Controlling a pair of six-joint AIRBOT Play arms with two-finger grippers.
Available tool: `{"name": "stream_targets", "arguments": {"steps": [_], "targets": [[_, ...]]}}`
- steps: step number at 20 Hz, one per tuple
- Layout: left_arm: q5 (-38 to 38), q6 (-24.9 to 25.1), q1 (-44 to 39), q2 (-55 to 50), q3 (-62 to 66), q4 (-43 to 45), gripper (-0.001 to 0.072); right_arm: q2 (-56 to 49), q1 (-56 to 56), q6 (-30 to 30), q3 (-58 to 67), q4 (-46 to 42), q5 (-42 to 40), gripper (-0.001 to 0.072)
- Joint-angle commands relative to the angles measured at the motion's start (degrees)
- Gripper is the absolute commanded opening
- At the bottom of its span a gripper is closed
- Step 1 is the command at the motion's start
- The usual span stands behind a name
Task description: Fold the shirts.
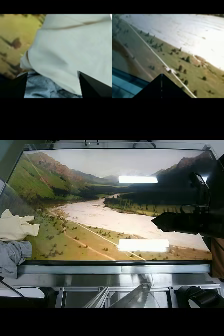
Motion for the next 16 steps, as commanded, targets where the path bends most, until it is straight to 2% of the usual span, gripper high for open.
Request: {"name": "stream_targets", "arguments": {"steps": [1, 3, 4, 6, 7, 8, 9, 10, 13, 14, 16], "targets": [[0.0, 0.1, 0.1, -6.0, 2.4, -5.4, 0.0720, -0.9, 0.0, 0.0, 0.0, 0.9, 0.0, 0.0051], [0.0, 0.5, 0.0, -9.2, 3.4, -6.6, 0.0720, -0.9, 0.0, 0.0, 0.0, 1.6, -0.1, 0.0383], [0.3, 0.5, 0.0, -10.6, 3.4, -7.7, 0.0720, -0.9, 0.0, 0.0, 0.0, 1.7, -0.1, 0.0408], [0.4, 1.8, -0.2, -13.0, 3.4, -14.3, 0.0720, -0.9, 0.0, 0.0, 0.0, 1.7, -0.2, 0.0403], [0.1, 3.6, -0.4, -13.9, 3.4, -20.1, 0.0679, -0.9, 0.0, 0.0, 0.0, 1.8, -0.7, 0.0403], [-1.2, 7.8, -0.9, -14.4, 3.4, -27.9, 0.0465, -0.9, 0.0, -0.1, 0.0, 2.2, -1.2, 0.0403], [-3.1, 12.9, -1.7, -14.5, 3.4, -35.6, 0.0082, -0.9, 0.0, -0.2, 0.0, 2.7, -1.6, 0.0403], [-5.4, 17.4, -3.0, -14.2, 3.4, -44.1, 0.0002, -0.9, 0.0, -0.2, 0.0, 2.8, -1.6, 0.0403], [-11.0, 22.8, -9.7, -11.4, 3.4, -66.2, 0.0002, -0.9, 0.0, -0.2, 0.0, 3.1, -1.6, 0.0402], [-12.8, 23.3, -13.2, -9.9, 3.4, -69.3, 0.0002, -0.9, 0.0, -0.2, 0.0, 3.1, -1.6, 0.0402], [-15.4, 22.9, -21.1, -6.9, 3.4, -68.4, 0.0005, -1.1, 0.0, -0.2, 0.0, 3.0, -1.6, 0.0402]]}}
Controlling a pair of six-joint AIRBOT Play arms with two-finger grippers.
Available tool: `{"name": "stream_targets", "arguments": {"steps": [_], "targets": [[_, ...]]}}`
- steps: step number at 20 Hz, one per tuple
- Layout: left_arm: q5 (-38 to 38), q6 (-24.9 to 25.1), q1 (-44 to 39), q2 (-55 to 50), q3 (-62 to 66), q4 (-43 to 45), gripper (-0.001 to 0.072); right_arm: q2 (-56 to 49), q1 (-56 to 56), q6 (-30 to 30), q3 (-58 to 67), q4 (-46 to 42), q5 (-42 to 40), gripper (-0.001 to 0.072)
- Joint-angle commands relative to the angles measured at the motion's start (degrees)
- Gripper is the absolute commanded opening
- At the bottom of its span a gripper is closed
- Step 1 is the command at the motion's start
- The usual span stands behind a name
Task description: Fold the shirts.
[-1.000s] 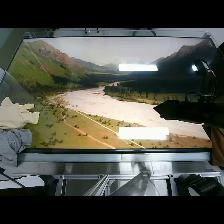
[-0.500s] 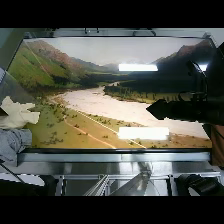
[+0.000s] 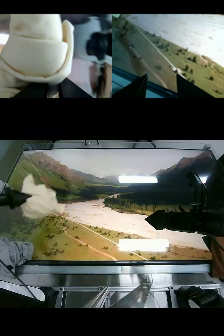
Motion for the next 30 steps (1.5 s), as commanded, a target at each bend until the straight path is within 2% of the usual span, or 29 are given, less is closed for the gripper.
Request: {"name": "stream_targets", "arguments": {"steps": [1, 2, 3, 5, 9, 10, 11, 12, 15, 17, 18, 20, 22, 25, 27, 30], "targets": [[-6.8, 3.2, -12.6, 4.0, 0.0, -9.8, 0.0013, -0.4, 0.0, -0.1, 0.0, 0.1, -0.1, 0.0401], [-8.2, 2.5, -16.8, 4.5, 0.0, -9.4, 0.0013, -0.8, 0.0, -0.1, 0.0, 0.1, -0.1, 0.0393], [-9.1, 1.6, -21.6, 4.6, 0.0, -8.1, 0.0014, -1.2, 0.0, -0.1, 0.0, 0.1, -0.1, 0.0347], [-7.6, -0.9, -30.4, 4.5, 0.0, -1.3, 0.0013, -2.1, 0.0, -0.1, 0.0, 0.1, 0.1, 0.0343], [-2.0, -2.8, -43.7, 3.0, 0.0, 13.5, 0.0014, -4.9, 0.0, -0.2, -0.1, 0.1, 1.7, 0.0346], [-0.9, -4.1, -45.5, 2.4, 0.0, 15.3, 0.0066, -5.6, 0.0, -1.0, -0.1, 0.1, 2.6, 0.0369], [-0.1, -4.5, -46.7, 1.9, 0.0, 16.8, 0.0425, -6.4, 0.0, -1.6, -0.1, 0.1, 3.5, 0.0514], [1.2, -5.9, -47.3, 1.6, 0.0, 18.1, 0.0720, -6.9, 0.0, -1.6, -0.1, -0.1, 3.9, 0.0624], [-0.7, -8.5, -44.4, 1.6, 4.0, 18.4, 0.0720, -7.9, 0.0, -2.4, -0.1, -0.3, 3.3, 0.0639], [-4.7, -11.3, -39.6, 1.6, 6.0, 18.4, 0.0720, -9.9, 0.0, -6.9, -0.1, -0.3, 3.3, 0.0638], [-7.6, -13.4, -36.7, 1.6, 5.0, 18.2, 0.0720, -12.1, 0.0, -7.9, -0.1, -0.2, 2.8, 0.0638], [-10.0, -14.4, -32.2, 3.2, -2.9, 18.0, 0.0701, -17.6, 0.0, -10.3, -0.1, 1.8, -0.4, 0.0637], [-7.5, -13.0, -28.8, 5.3, -14.4, 18.0, 0.0703, -24.7, 0.0, -18.1, -0.1, 10.0, -4.2, 0.0637], [1.1, -8.7, -26.8, 6.2, -27.6, 16.8, 0.0702, -35.4, 0.0, -34.1, 0.1, 30.6, -7.6, 0.0634], [4.2, -4.4, -27.3, 5.0, -31.1, 11.6, 0.0702, -41.7, 0.0, -44.8, 0.7, 43.7, -7.4, 0.0430], [6.0, -1.4, -29.6, 1.1, -30.4, 3.2, 0.0700, -48.6, 0.0, -52.3, 2.0, 56.0, -7.4, 0.0434]]}}
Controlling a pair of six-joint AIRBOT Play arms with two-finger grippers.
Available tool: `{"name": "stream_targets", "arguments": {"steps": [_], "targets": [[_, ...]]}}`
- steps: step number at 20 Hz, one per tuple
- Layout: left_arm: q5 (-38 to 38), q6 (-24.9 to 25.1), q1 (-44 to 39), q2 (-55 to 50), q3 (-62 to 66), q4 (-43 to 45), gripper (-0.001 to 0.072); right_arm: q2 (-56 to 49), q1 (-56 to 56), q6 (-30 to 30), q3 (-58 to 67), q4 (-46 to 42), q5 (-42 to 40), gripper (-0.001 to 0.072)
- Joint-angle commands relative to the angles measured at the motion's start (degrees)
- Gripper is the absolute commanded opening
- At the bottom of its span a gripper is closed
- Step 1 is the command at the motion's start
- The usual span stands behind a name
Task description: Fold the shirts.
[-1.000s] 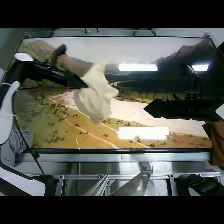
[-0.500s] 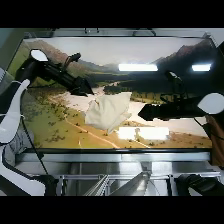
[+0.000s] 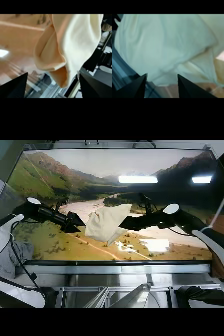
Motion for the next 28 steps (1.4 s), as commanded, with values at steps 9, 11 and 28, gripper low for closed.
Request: {"name": "stream_targets", "arguments": {"steps": [9, 11, 28], "targets": [[-5.3, 4.7, -9.2, -9.5, 11.5, -9.6, 0.0149, -11.2, 0.0, -12.5, 3.5, 19.4, 1.5, 0.0020], [-7.7, 3.8, -9.2, -9.4, 13.6, -9.6, 0.0149, -11.2, 0.0, -12.7, 3.5, 19.3, 1.8, 0.0019], [-8.4, 3.2, -3.5, -9.5, 14.4, -9.0, 0.0238, -12.4, -5.5, -6.9, 3.5, 11.6, 6.7, 0.0382]]}}
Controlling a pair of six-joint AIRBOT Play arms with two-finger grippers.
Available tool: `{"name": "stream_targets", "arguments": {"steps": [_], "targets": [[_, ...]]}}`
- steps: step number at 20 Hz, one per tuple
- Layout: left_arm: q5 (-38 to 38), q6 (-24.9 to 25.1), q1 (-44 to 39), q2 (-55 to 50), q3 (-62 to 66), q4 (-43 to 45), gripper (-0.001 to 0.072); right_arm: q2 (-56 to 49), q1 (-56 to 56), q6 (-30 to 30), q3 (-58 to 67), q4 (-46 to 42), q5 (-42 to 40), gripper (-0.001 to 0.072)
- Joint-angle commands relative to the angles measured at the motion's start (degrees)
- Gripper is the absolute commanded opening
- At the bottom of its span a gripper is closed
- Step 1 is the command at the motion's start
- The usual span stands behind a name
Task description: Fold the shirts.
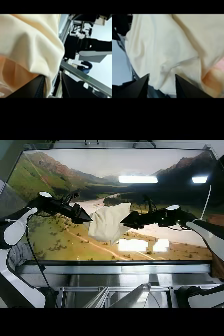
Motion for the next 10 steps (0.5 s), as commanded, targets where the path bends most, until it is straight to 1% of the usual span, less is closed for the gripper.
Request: {"name": "stream_targets", "arguments": {"steps": [1, 2, 3, 4, 5, 6, 7, 9, 10], "targets": [[2.9, 0.2, 0.9, 0.0, 0.1, 0.0, 0.0237, -1.4, 3.3, -0.7, 0.0, 3.5, -6.9, 0.0382], [3.1, 1.0, 0.5, 0.0, 0.1, 0.0, 0.0226, -2.0, 4.7, -2.1, 0.0, 6.4, -8.6, 0.0381], [3.3, 1.9, -0.1, 0.0, 0.1, 0.0, 0.0216, -2.5, 5.9, -3.2, 0.1, 8.9, -10.3, 0.0343], [3.6, 2.2, -0.7, 0.0, 0.1, 0.0, 0.0203, -2.9, 6.7, -4.1, 0.1, 10.8, -11.5, 0.0260], [3.7, 2.9, -1.3, 0.0, 0.1, 0.0, 0.0034, -3.3, 7.1, -5.4, 0.1, 12.5, -11.7, 0.0138], [3.7, 3.8, -1.8, 0.0, 0.1, 0.0, 0.0025, -3.3, 7.2, -6.1, 0.1, 13.6, -11.3, 0.0055], [3.7, 4.2, -2.1, 0.0, 0.1, 0.0, 0.0028, -3.0, 7.0, -6.3, 0.1, 14.3, -10.7, 0.0019], [3.2, 4.2, -2.1, 0.0, 0.1, -1.2, 0.0027, -0.9, 6.4, -6.8, 0.1, 14.4, -8.9, 0.0019], [2.1, 4.5, -1.8, 0.0, 0.1, -3.4, 0.0025, 0.9, 6.0, -7.3, 0.3, 14.4, -7.1, 0.0019]]}}
